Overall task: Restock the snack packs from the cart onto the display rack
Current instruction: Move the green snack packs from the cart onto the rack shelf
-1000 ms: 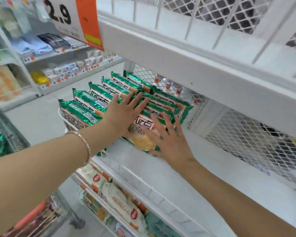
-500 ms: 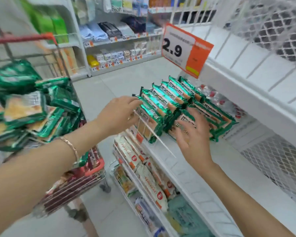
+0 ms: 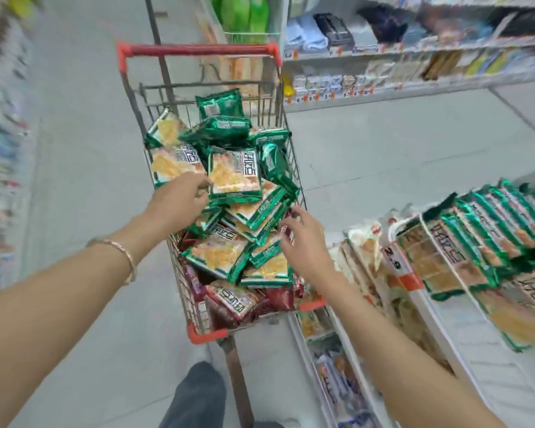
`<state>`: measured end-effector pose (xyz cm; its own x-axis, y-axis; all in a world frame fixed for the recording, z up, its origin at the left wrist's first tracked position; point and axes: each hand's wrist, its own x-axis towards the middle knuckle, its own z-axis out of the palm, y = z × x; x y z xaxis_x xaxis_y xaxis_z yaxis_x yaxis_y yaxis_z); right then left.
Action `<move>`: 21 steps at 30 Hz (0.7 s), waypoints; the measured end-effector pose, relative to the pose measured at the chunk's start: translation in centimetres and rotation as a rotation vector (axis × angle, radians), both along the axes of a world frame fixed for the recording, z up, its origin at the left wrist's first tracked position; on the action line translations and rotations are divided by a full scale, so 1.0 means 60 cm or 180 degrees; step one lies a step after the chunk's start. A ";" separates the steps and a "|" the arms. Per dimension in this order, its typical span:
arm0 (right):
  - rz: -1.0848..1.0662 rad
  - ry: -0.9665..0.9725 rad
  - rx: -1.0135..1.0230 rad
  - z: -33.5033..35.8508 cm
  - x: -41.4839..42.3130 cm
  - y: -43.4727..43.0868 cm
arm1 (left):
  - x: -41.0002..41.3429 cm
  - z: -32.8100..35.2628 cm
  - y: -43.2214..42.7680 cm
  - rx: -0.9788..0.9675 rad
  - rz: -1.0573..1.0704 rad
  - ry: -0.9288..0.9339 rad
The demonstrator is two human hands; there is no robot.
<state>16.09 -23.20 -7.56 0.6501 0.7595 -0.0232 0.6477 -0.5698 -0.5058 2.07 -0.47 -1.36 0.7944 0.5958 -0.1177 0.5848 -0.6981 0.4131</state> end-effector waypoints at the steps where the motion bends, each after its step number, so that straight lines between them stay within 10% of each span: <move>1: -0.0130 0.0156 -0.0089 -0.005 -0.007 0.028 | -0.015 -0.005 0.023 -0.0084 0.0087 -0.0008; 7: -0.1593 0.1379 0.0760 0.016 -0.010 0.197 | -0.073 -0.036 0.133 -0.0418 0.0303 -0.0189; 13: -0.2095 0.1171 0.0122 -0.019 0.020 0.278 | -0.079 -0.050 0.178 -0.0897 0.0516 -0.0631; 21: -0.0884 0.1717 0.1143 0.091 0.082 0.198 | -0.004 -0.020 0.170 -0.1977 0.0724 -0.0804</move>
<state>21.02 -11.34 -2.13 0.7894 0.5882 -0.1758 0.1084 -0.4153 -0.9032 1.84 9.71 -2.55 0.7060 0.6327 -0.3183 0.5220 -0.1611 0.8376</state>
